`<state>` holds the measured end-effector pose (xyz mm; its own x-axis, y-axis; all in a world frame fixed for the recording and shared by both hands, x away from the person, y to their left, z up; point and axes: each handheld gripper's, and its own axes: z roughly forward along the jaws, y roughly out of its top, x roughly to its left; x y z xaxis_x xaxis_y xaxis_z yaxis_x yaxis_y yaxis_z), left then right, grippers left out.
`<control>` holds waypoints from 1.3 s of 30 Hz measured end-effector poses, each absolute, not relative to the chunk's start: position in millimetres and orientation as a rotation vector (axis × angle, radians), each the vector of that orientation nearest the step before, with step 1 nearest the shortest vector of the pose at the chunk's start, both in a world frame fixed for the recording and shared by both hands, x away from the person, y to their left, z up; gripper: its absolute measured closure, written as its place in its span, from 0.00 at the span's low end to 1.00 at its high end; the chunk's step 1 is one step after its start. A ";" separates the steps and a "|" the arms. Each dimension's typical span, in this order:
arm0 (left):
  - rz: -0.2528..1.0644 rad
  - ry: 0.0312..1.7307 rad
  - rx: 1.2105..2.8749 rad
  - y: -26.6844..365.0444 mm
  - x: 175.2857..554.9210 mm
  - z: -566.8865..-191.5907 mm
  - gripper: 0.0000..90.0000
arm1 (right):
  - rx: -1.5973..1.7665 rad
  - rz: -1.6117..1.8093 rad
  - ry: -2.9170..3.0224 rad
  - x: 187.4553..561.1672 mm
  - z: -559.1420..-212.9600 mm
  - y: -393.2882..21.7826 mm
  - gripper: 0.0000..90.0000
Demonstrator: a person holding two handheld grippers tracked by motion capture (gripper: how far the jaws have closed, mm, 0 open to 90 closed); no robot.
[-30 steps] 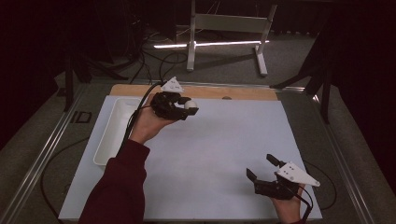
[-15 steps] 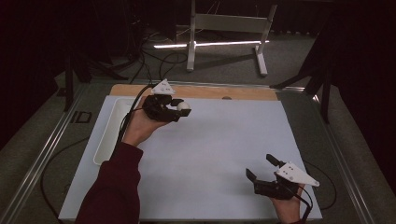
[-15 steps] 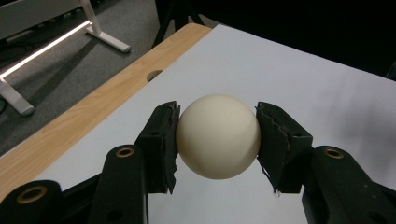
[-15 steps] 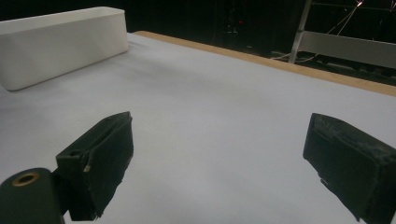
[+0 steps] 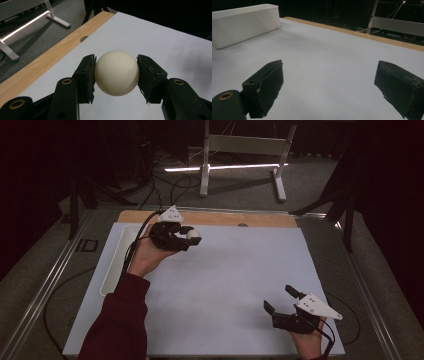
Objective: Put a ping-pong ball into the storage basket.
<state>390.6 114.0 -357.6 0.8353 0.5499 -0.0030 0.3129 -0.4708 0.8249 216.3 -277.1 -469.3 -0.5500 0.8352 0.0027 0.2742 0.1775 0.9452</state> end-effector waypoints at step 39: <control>0.353 0.679 2.092 145.7 381.6 -366.4 0.57 | 1.046 1.374 1.923 216.8 -469.9 -278.5 0.09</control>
<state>381.6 145.7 -366.4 0.8097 0.5868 -0.0017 0.3355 -0.4606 0.8217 216.8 -278.5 -469.9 -0.5461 0.8377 0.0046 0.2761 0.1748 0.9451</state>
